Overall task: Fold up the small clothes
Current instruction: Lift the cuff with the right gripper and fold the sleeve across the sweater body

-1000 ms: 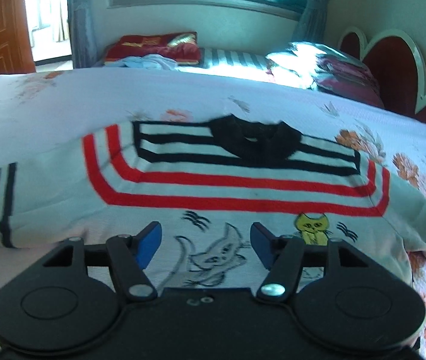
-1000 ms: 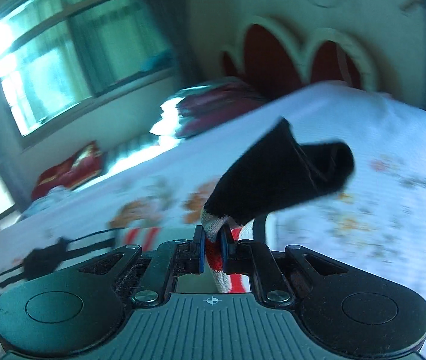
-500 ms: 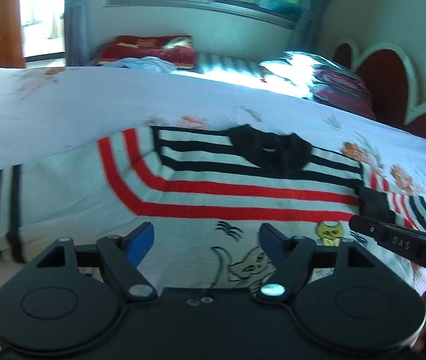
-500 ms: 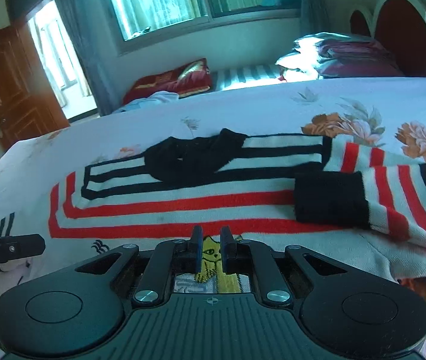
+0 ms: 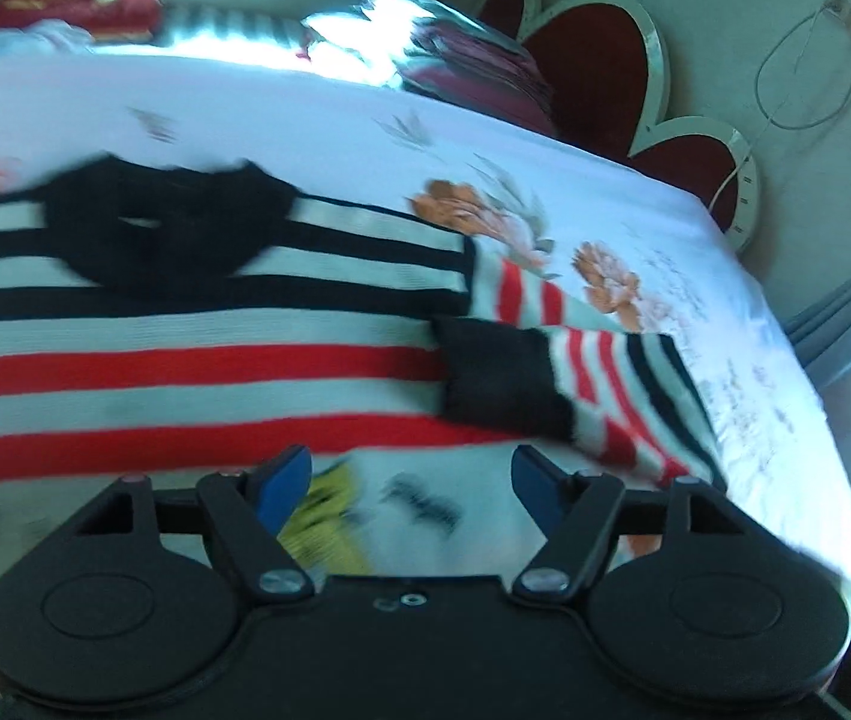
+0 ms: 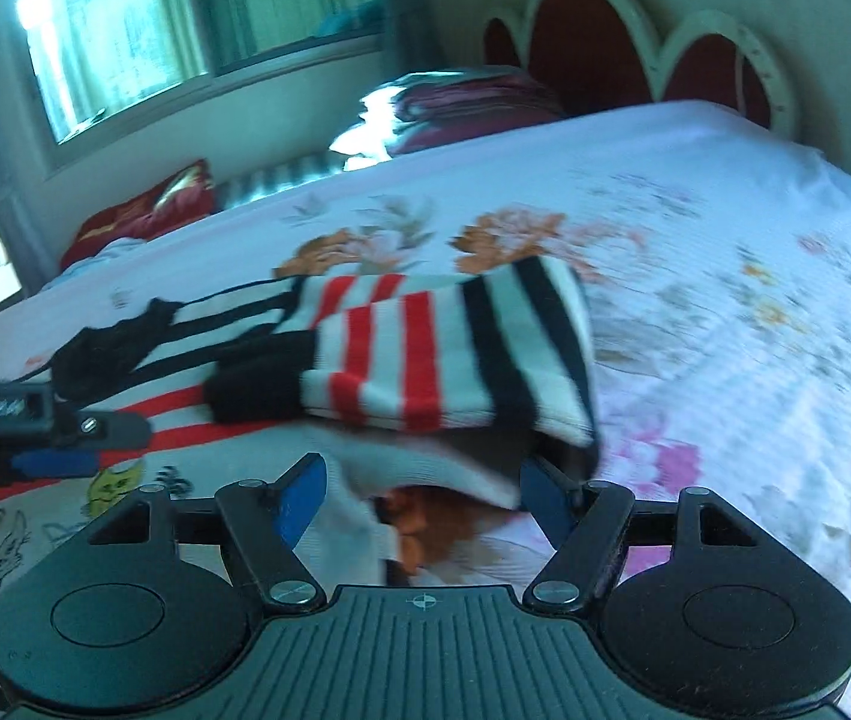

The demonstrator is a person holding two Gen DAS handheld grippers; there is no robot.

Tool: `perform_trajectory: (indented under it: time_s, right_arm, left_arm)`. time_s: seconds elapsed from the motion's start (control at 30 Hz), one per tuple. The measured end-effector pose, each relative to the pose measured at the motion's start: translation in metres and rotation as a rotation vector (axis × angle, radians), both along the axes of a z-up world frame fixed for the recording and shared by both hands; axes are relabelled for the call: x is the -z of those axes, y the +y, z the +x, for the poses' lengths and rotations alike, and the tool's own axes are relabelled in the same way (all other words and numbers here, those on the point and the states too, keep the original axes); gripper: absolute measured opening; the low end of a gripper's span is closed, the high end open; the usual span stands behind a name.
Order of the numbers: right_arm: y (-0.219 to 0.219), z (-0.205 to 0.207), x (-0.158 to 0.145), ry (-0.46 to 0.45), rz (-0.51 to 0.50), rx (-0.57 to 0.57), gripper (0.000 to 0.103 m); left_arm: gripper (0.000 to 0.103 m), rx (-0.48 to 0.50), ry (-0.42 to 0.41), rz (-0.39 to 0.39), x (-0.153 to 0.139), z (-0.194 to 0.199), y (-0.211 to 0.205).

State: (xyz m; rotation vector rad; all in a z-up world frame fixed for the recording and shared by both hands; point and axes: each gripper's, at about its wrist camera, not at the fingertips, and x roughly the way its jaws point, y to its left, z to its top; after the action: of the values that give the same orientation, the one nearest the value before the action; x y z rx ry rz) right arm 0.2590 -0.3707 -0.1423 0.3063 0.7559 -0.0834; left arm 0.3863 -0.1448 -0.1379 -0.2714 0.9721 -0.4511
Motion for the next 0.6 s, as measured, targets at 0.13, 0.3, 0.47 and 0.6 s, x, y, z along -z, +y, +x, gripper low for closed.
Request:
perform_trajectory:
  time_s: [0.13, 0.3, 0.47, 0.6]
  right_arm:
    - [-0.02, -0.007, 0.001, 0.004, 0.011, 0.035, 0.071]
    - [-0.037, -0.008, 0.008, 0.014, 0.031, 0.06, 0.071]
    - [-0.04, -0.003, 0.013, 0.022, 0.039, 0.07, 0.071]
    - [-0.044, 0.001, 0.017, 0.031, 0.062, 0.082, 0.071]
  left_arm:
    - [0.071, -0.008, 0.032, -0.063, 0.015, 0.022, -0.028]
    - [0.041, -0.017, 0.009, -0.06, 0.022, 0.033, -0.045]
    - [0.01, -0.016, -0.007, -0.045, 0.023, 0.034, -0.048]
    - [0.009, -0.018, -0.046, -0.088, 0.009, 0.03, -0.041]
